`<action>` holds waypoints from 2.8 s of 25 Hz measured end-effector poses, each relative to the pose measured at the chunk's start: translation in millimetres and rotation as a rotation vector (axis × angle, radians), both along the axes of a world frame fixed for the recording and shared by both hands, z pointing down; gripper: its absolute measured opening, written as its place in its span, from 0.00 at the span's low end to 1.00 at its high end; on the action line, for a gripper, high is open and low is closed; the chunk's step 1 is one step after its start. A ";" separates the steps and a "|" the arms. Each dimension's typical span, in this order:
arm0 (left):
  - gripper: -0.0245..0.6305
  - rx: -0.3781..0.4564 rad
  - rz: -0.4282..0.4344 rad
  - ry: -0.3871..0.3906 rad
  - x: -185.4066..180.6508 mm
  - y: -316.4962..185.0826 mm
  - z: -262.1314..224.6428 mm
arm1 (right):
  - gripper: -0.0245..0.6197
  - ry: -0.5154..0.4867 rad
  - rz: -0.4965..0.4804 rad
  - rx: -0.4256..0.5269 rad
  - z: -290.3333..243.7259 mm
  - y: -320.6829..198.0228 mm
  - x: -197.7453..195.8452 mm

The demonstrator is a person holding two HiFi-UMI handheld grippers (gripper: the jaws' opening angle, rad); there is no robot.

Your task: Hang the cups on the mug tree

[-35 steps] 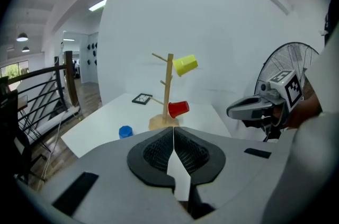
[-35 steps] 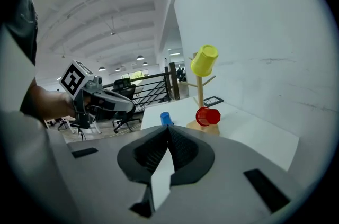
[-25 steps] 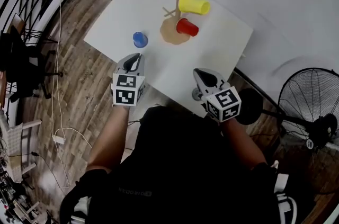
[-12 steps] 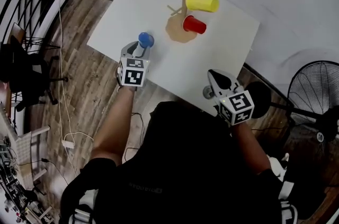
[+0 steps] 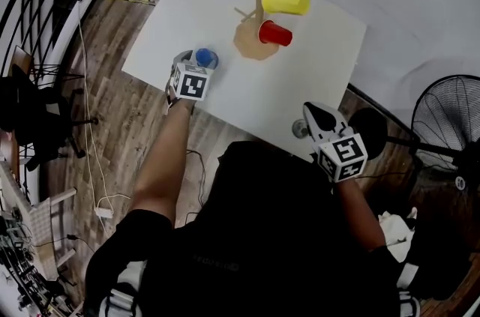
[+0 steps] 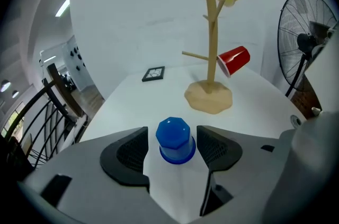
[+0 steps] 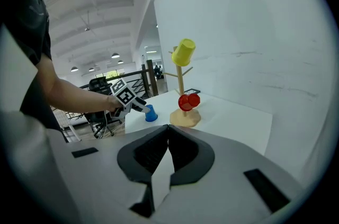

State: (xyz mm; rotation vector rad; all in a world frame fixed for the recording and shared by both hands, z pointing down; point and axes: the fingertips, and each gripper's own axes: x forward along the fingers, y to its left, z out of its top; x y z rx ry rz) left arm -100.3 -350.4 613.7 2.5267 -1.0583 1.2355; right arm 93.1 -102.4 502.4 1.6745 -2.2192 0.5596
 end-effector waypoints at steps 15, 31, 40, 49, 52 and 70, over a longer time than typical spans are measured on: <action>0.41 -0.052 -0.030 0.005 1.6 6.1 16.7 | 0.05 0.008 0.007 0.006 -3.8 13.2 15.5; 0.41 0.064 -0.209 0.544 28.9 61.5 -127.7 | 0.05 -0.015 -0.130 0.028 -18.4 7.9 20.2; 0.41 0.234 -0.173 0.673 53.0 57.4 -222.0 | 0.05 -0.027 -0.162 0.044 -24.4 13.0 33.4; 0.41 0.228 -0.183 0.620 87.4 44.7 -204.9 | 0.05 -0.035 -0.171 0.048 -25.7 20.1 45.4; 0.41 0.216 -0.176 0.573 98.9 38.8 -193.8 | 0.05 -0.034 -0.153 0.050 -26.6 24.2 54.9; 0.44 0.157 -0.161 0.499 123.4 41.7 -170.2 | 0.05 -0.051 -0.112 0.051 -24.3 37.1 76.3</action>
